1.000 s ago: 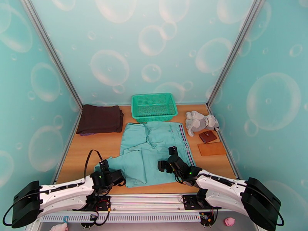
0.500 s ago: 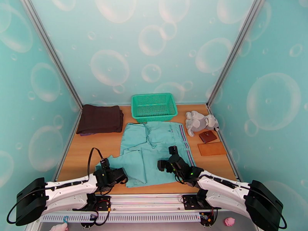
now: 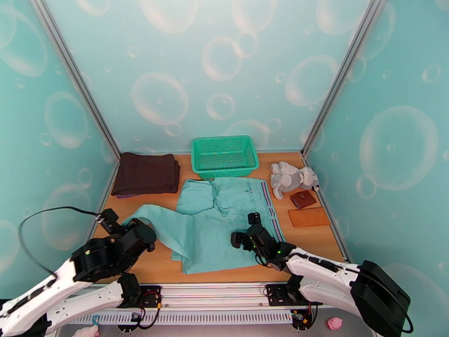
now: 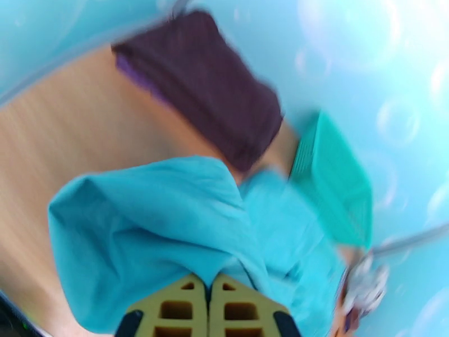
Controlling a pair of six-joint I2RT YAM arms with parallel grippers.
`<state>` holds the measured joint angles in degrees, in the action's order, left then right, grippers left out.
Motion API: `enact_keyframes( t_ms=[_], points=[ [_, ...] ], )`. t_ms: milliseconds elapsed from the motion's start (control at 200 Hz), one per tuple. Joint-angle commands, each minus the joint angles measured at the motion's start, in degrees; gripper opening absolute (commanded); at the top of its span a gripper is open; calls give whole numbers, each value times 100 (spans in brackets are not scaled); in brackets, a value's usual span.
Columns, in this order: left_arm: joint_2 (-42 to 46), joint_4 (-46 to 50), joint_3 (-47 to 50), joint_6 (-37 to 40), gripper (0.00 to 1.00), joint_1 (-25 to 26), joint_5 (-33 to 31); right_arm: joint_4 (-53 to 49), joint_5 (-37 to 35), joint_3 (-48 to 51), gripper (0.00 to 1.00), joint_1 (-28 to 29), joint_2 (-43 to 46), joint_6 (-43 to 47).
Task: Fold and stack the trousers
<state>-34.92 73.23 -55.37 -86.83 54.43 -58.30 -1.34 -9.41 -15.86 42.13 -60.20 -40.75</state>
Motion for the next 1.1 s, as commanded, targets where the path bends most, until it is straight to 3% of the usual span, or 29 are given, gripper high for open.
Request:
enact_keyframes(
  t_ms=[0, 120, 190, 265, 310, 360, 410, 450, 505, 545, 590, 670, 750, 845, 935, 1050, 1100],
  points=[
    [499, -329, -232, 1581, 0, -307, -1606, -16, 146, 254, 99, -250, -8, -212],
    [1250, -1951, -64, 4317, 0, -311, -2341, -36, 174, 255, 99, -311, -33, -227],
    [1787, -3448, 304, 5949, 0, -275, -2803, -75, 66, 232, 99, -311, -35, -283],
    [2390, -5581, 869, 8540, 0, -91, -3146, -39, -4, 232, 99, -339, -72, -357],
    [2695, -6109, 1024, 9248, 0, 30, -3094, -67, -82, 232, 99, -341, -122, -399],
    [2979, -5940, 1042, 9188, 0, 143, -3116, -85, -149, 232, 99, -347, -181, -452],
    [3223, -5503, 969, 8850, 0, 312, -3532, -65, -178, 240, 99, -344, -189, -509],
    [3326, -4260, 676, 7762, 0, 485, -3798, -5, -166, 264, 99, -335, -186, -545],
    [3367, -2023, 189, 5535, 0, 717, -3818, 40, -195, 285, 99, -305, -164, -574],
    [3429, -1310, 98, 4864, 0, 916, -3822, 25, -221, 283, 99, -274, -158, -587],
    [3455, -1211, 125, 4911, 0, 1134, -3828, -3, -242, 276, 99, -266, -147, -585],
    [3427, -1903, 322, 5803, 0, 1505, -3826, -54, -280, 267, 99, -260, -125, -574],
    [3412, -1723, 137, 5636, 0, 1949, -3825, -74, -307, 276, 99, -256, -56, -609],
    [3461, -1763, -61, 6035, 0, 2563, -3828, -14, -351, 326, 99, -249, 34, -670],
    [3465, -1726, -122, 6185, 0, 2684, -3833, 14, -333, 344, 99, -241, 53, -697],
    [3465, -1857, -158, 6447, 29, 2549, -3835, -16, -337, 335, 99, -215, 94, -724],
    [3465, -2040, -129, 6722, 36, 2508, -3842, -54, -358, 315, 99, -200, 134, -731]
  ],
)
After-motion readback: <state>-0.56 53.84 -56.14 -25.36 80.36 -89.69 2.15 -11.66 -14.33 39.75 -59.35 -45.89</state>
